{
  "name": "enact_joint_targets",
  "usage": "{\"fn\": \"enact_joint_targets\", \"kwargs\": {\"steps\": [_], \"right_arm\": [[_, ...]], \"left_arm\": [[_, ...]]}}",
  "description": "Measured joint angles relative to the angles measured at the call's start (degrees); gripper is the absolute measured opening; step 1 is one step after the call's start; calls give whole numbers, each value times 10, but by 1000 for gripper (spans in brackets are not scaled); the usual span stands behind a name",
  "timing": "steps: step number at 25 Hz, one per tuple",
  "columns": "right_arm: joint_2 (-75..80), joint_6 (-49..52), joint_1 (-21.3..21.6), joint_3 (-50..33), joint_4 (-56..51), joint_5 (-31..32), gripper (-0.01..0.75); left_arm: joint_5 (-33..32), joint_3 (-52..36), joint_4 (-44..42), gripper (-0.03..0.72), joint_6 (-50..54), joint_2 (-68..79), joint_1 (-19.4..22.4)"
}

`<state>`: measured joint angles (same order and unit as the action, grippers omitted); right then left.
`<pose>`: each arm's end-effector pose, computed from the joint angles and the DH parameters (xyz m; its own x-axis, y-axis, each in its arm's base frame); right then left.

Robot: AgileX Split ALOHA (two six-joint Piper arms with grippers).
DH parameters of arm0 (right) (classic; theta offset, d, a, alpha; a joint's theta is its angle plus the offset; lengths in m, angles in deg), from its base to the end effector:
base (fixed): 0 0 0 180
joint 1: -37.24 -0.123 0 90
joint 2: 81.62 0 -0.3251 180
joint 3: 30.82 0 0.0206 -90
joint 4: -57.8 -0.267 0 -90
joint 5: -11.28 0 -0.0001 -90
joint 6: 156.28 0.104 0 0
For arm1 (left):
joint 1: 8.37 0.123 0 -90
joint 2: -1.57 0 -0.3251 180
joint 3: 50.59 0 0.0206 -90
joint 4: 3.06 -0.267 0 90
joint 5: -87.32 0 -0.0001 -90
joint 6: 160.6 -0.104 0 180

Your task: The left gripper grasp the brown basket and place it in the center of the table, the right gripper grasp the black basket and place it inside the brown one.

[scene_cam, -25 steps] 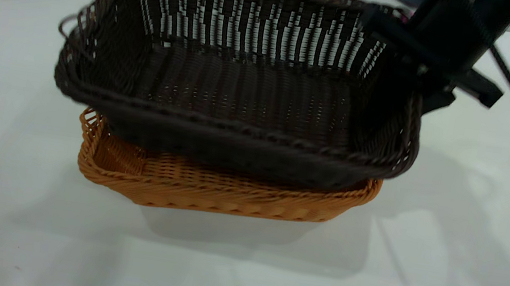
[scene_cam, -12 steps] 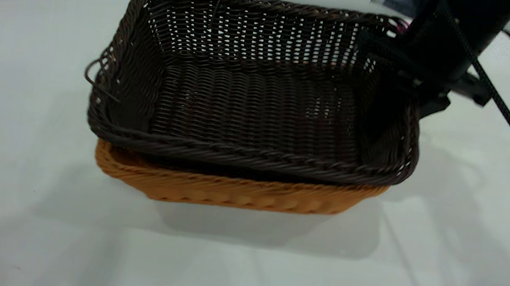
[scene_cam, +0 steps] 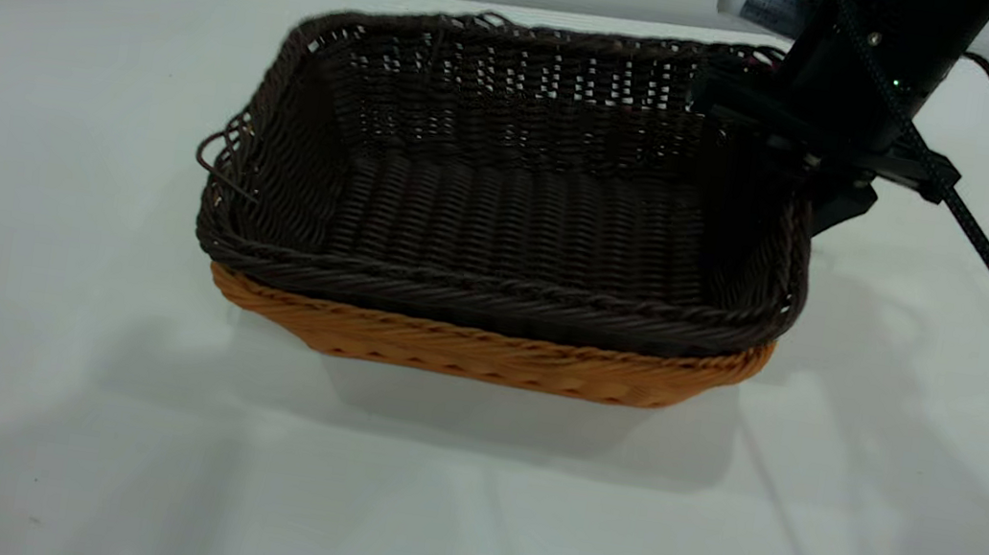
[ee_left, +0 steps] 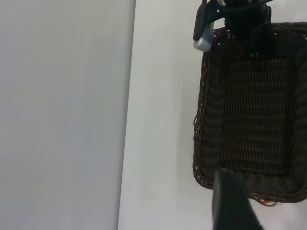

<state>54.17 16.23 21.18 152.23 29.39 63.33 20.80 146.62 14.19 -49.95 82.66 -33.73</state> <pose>0.4130 0.1595 0.0872 -0.9905 -0.1026 0.0912 -0.0627 0.9291 0.3644 0.2206 -0.1359 0.5166 0.2663 0.8167 -0.5120 0.7879 0.1216 0.6037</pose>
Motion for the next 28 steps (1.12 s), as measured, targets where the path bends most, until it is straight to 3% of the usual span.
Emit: {"fn": "enact_joint_targets", "kwargs": {"steps": [3,9,12,21,28], "right_arm": [[0,-1,0,1,0,0,240],[-17,-2,-1,2,21,14,513],[-54,-2,0,6,75,31,586],[-248,24,0,72,188,143,568],[-466,44,0,75,208,190,565]], "left_arm": [[0,0,0,342,0,0,0],[0,0,-6,342,0,0,0],[0,0,-41,342,15,-8,0],[-3,0,-212,342,205,-59,0],[-3,-5,-277,341,382,-128,0]]}}
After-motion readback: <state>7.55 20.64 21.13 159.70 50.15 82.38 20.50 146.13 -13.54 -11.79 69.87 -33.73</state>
